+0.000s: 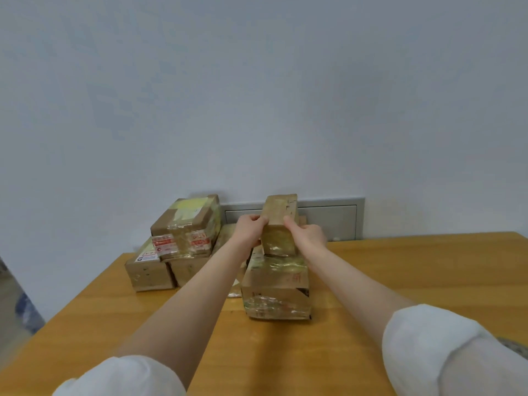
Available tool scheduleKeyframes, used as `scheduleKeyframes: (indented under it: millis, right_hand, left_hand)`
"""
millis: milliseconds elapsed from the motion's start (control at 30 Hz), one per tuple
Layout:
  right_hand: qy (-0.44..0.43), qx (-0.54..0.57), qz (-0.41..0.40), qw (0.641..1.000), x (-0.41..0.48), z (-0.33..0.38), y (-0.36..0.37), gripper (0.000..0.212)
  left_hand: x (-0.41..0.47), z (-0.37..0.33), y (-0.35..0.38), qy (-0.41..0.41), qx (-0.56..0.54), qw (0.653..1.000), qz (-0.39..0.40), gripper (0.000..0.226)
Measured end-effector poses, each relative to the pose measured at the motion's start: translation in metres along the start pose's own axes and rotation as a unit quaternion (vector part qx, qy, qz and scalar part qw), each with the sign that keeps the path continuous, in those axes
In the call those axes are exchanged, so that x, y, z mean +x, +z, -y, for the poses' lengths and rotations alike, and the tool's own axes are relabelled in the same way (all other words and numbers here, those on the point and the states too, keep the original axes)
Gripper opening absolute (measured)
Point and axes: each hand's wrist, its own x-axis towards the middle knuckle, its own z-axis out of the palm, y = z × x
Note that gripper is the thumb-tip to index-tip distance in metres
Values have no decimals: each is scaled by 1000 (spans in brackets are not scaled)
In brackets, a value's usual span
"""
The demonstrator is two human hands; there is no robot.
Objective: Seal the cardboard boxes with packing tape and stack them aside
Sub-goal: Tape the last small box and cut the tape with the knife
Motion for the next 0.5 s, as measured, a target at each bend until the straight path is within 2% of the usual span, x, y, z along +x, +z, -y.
scheduleKeyframes:
  millis: [67, 200, 267, 367, 433, 500]
  right_hand:
    - [10, -14, 12, 1000, 4, -4, 0, 77]
    - [51, 99, 68, 991, 8, -5, -2, 91]
    - [72, 124, 84, 986, 8, -8, -1, 95]
    - [74, 139, 107, 982, 4, -12, 1, 100]
    - [77, 141, 107, 981, 0, -15, 0, 107]
    - [88, 117, 85, 986, -6, -19, 0, 101]
  left_hand:
    - [1, 5, 5, 3, 19, 1000, -12, 32]
    - [-2, 7, 9, 18, 55, 998, -26, 31]
    - [-5, 6, 7, 29, 70, 996, -42, 40]
    - [-12, 10, -1, 56, 94, 991, -77, 41]
    - [-20, 18, -8, 40, 106, 988, -106, 40]
    - [-31, 30, -13, 4, 120, 986, -118, 40]
